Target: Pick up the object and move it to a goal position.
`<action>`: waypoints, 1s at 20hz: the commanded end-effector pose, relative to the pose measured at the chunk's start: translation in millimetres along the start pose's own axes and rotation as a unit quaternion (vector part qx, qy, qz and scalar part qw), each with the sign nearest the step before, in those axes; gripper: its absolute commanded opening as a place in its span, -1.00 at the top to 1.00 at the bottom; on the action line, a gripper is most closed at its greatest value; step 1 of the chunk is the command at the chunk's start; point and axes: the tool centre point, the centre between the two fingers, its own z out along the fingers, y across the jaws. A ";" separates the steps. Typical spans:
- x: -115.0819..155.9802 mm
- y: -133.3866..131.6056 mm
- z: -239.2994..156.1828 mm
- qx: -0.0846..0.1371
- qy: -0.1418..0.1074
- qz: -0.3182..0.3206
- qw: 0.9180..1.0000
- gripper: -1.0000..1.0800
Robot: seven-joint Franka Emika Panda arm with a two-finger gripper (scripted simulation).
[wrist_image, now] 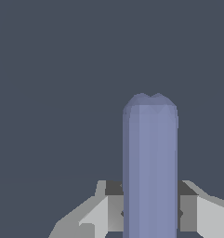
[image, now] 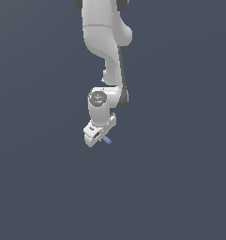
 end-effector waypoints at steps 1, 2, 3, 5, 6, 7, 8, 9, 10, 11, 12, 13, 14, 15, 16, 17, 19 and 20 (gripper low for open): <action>-2.1 -2.2 -3.0 0.000 0.000 0.000 1.000 1.00; -3.4 -3.6 -4.7 0.000 0.000 0.000 1.000 1.00; -5.0 -5.3 -6.8 0.000 0.000 0.000 1.000 1.00; -8.7 -9.4 -11.7 0.000 0.000 0.000 1.000 1.00; -10.9 -11.9 -14.5 0.000 0.000 0.000 1.000 1.00; -13.3 -14.5 -17.7 0.000 0.000 0.000 1.000 1.00; -15.9 -17.4 -21.2 0.000 0.000 0.000 1.000 1.00; -18.7 -20.5 -25.0 0.000 0.000 0.000 1.000 1.00; -21.7 -23.8 -29.0 0.000 0.000 0.000 1.000 1.00; -25.0 -27.4 -33.4 0.000 0.000 0.000 1.000 1.00; -28.3 -31.0 -37.9 0.000 0.000 0.000 1.000 1.00; -31.5 -34.5 -42.3 0.000 0.000 0.000 1.000 1.00; -34.5 -37.8 -46.4 0.000 0.000 0.000 1.000 1.00; -37.3 -40.8 -50.2 0.000 0.000 0.000 1.000 1.00; -39.9 -43.6 -53.8 0.000 0.000 0.000 1.000 1.00; -42.2 -46.2 -57.2 0.000 0.000 0.000 1.000 1.00; -46.3 -50.7 -63.0 0.000 0.000 0.000 1.000 1.00; -48.0 -52.5 -65.5 0.000 0.000 0.000 1.000 1.00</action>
